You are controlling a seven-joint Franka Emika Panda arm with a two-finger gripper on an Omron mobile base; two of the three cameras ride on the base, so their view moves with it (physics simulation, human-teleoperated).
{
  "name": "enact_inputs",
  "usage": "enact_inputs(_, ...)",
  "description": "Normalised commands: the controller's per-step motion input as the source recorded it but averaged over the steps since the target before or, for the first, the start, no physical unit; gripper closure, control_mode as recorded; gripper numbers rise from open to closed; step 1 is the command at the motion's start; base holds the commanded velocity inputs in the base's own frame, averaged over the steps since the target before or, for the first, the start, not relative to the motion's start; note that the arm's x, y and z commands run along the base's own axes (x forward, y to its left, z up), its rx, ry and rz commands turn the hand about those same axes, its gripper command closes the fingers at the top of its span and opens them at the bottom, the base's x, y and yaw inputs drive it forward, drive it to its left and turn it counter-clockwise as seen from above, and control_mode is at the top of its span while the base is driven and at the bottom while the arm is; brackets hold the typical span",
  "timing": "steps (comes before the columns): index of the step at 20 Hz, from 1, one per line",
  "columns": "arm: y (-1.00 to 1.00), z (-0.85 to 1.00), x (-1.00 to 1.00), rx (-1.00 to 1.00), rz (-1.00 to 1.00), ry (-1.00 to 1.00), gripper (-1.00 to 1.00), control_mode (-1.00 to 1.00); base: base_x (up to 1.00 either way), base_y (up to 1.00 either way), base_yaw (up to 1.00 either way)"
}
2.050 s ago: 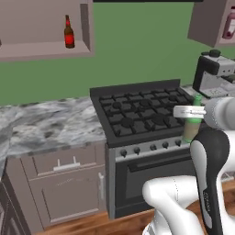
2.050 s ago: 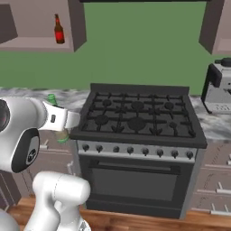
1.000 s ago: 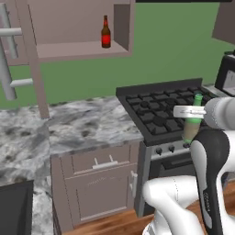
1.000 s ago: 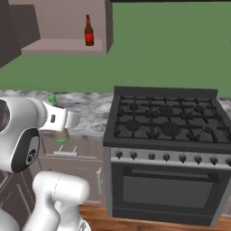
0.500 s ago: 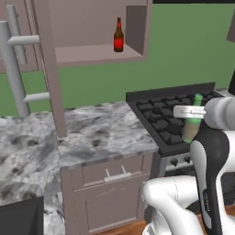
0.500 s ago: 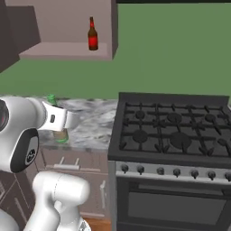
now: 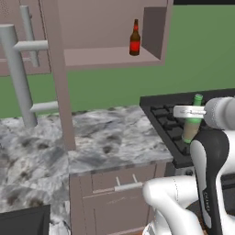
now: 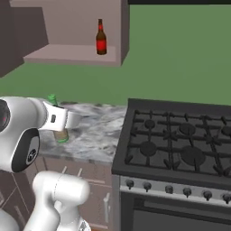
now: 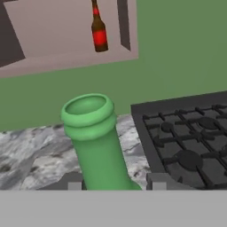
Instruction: Sort all alcoholic drinks to one cabinet, and non-alcoholic drinks to the other.
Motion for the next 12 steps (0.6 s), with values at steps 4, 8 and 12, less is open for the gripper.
enact_inputs(4,0.00,0.00,0.00,0.00,0.00,0.00,1.00,1.00,0.00,0.28,0.22)
enact_inputs(8,0.00,0.00,0.00,0.00,0.00,0.00,1.00,1.00,0.00,0.32,0.22)
enact_inputs(12,0.00,0.00,0.00,0.00,0.00,0.00,1.00,1.00,0.00,0.39,0.19)
